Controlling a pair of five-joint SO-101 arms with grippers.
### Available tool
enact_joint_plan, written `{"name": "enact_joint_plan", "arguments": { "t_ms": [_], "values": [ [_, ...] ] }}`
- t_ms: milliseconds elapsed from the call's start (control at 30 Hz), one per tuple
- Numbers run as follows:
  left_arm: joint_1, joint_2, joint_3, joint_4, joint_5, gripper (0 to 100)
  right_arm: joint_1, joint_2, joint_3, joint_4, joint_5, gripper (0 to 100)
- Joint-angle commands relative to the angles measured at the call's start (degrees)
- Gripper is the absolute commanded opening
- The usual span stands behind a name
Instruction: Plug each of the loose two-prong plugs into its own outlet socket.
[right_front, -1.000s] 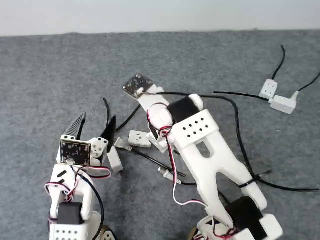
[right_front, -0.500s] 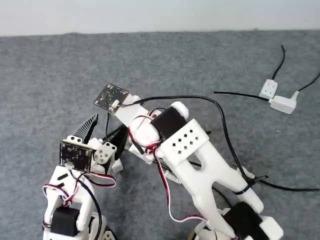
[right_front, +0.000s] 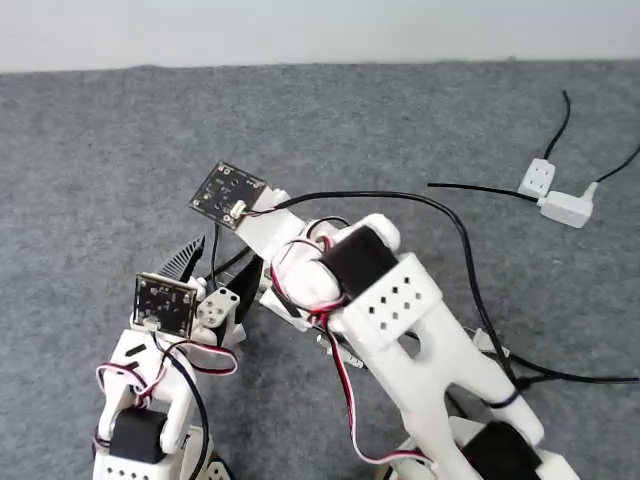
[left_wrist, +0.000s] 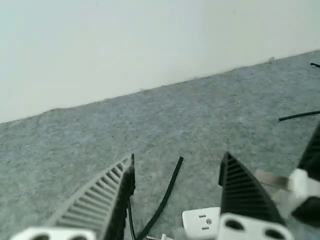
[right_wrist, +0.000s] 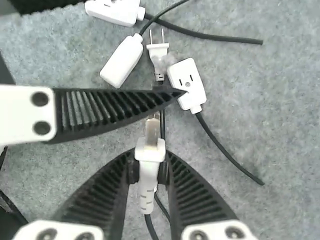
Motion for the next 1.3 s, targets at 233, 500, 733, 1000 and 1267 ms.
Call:
{"name": "enact_joint_plan", "arguments": {
  "t_ms": [233, 500, 733, 1000, 1267],
  "values": [
    [0.0, -0.5, -3.1, -1.1, 0.4, 26, -0.1, -2.6, -2.9, -0.7, -1.0, 0.9],
    [0.5, -0.5, -7.6, 2.9, 0.5, 26, -0.1, -2.6, -1.5, -1.5, -1.0, 0.9],
    [4.7, -0.5, -8.9, 6.6, 0.4, 26, -0.1, -3.1, -0.1, -2.9, -2.0, 0.9],
    [6.9, -0.5, -8.8, 7.6, 0.3, 26, -0.1, -3.1, 0.2, -2.3, -2.1, 0.9],
    [3.6, -0.5, -13.2, 8.9, -1.5, 26, -0.1, -3.0, 0.3, -2.2, -2.0, 0.9]
  ]
}}
